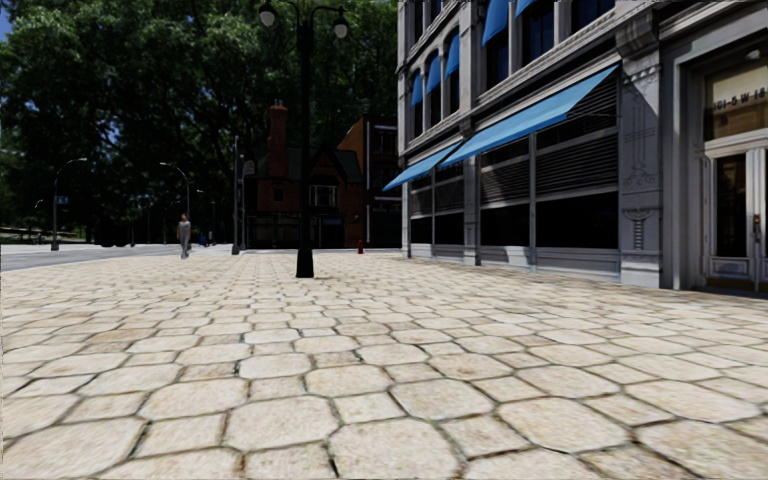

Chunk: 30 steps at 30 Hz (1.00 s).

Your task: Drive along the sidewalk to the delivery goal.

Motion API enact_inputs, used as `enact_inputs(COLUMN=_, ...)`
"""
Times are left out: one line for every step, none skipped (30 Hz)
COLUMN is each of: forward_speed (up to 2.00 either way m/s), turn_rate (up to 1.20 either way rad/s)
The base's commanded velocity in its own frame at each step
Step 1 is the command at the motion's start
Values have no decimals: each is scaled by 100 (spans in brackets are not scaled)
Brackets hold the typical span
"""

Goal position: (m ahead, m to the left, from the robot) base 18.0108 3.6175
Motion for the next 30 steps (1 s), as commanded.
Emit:
enact_inputs(forward_speed=200, turn_rate=-23)
enact_inputs(forward_speed=200, turn_rate=-23)
enact_inputs(forward_speed=200, turn_rate=-23)
enact_inputs(forward_speed=200, turn_rate=-23)
enact_inputs(forward_speed=200, turn_rate=-23)
enact_inputs(forward_speed=200, turn_rate=-23)
enact_inputs(forward_speed=200, turn_rate=-23)
enact_inputs(forward_speed=200, turn_rate=-23)
enact_inputs(forward_speed=200, turn_rate=-23)
enact_inputs(forward_speed=200, turn_rate=-23)
enact_inputs(forward_speed=200, turn_rate=-23)
enact_inputs(forward_speed=200, turn_rate=-22)
enact_inputs(forward_speed=200, turn_rate=-22)
enact_inputs(forward_speed=200, turn_rate=-22)
enact_inputs(forward_speed=200, turn_rate=-22)
enact_inputs(forward_speed=200, turn_rate=-25)
enact_inputs(forward_speed=200, turn_rate=-31)
enact_inputs(forward_speed=200, turn_rate=-31)
enact_inputs(forward_speed=200, turn_rate=-34)
enact_inputs(forward_speed=200, turn_rate=-34)
enact_inputs(forward_speed=200, turn_rate=-31)
enact_inputs(forward_speed=200, turn_rate=-16)
enact_inputs(forward_speed=200, turn_rate=-16)
enact_inputs(forward_speed=200, turn_rate=0)
enact_inputs(forward_speed=200, turn_rate=0)
enact_inputs(forward_speed=200, turn_rate=0)
enact_inputs(forward_speed=200, turn_rate=0)
enact_inputs(forward_speed=200, turn_rate=0)
enact_inputs(forward_speed=200, turn_rate=0)
enact_inputs(forward_speed=200, turn_rate=0)
